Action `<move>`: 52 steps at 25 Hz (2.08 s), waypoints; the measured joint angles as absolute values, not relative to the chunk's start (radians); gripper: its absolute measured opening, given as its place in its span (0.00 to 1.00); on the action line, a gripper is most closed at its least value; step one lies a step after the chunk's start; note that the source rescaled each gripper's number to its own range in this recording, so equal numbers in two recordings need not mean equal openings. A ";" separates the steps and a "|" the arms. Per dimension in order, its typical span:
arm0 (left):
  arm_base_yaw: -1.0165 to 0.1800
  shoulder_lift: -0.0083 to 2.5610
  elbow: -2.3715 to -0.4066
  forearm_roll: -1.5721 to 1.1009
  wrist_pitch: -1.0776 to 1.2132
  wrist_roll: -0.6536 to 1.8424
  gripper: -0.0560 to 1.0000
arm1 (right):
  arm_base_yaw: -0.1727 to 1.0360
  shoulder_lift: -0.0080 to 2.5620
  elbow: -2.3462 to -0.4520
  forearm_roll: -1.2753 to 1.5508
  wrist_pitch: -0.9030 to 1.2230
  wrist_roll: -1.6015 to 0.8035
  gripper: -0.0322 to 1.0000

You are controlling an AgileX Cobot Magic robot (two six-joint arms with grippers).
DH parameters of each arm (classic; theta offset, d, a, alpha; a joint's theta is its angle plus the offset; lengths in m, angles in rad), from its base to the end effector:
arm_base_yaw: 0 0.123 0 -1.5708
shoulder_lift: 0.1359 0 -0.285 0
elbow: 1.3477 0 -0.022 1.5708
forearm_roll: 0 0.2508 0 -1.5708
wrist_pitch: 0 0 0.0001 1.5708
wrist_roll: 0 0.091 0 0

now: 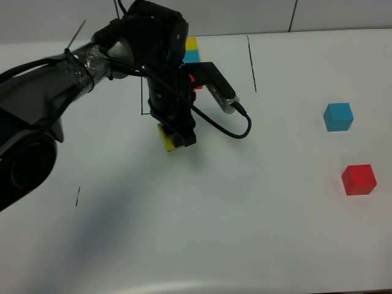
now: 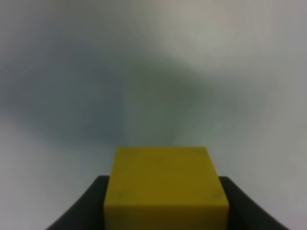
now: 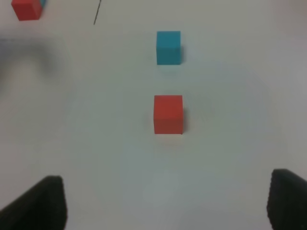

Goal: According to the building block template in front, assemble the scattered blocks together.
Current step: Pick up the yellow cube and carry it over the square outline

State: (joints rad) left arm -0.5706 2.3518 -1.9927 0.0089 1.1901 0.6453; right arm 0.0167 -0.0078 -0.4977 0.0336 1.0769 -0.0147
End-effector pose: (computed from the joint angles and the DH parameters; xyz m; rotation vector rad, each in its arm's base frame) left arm 0.4073 -0.2605 0.1597 1.7360 2.4872 0.0190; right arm -0.0065 0.0026 0.2753 -0.0343 2.0545 0.0415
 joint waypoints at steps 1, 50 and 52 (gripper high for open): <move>-0.576 2.377 -2.031 0.009 1.190 0.665 0.05 | 0.017 -0.008 -0.498 0.034 1.077 -0.015 0.75; -0.648 2.538 -2.211 0.010 1.190 0.918 0.05 | 0.017 -0.008 -0.498 0.034 1.077 -0.014 0.75; -0.648 2.540 -2.212 0.010 1.190 0.926 0.05 | 0.017 -0.008 -0.498 0.034 1.077 -0.014 0.75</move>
State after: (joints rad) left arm -0.6482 2.5399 -2.2120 0.0103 1.1901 0.9262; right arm 0.0167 -0.0078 -0.4977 0.0336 1.0769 -0.0135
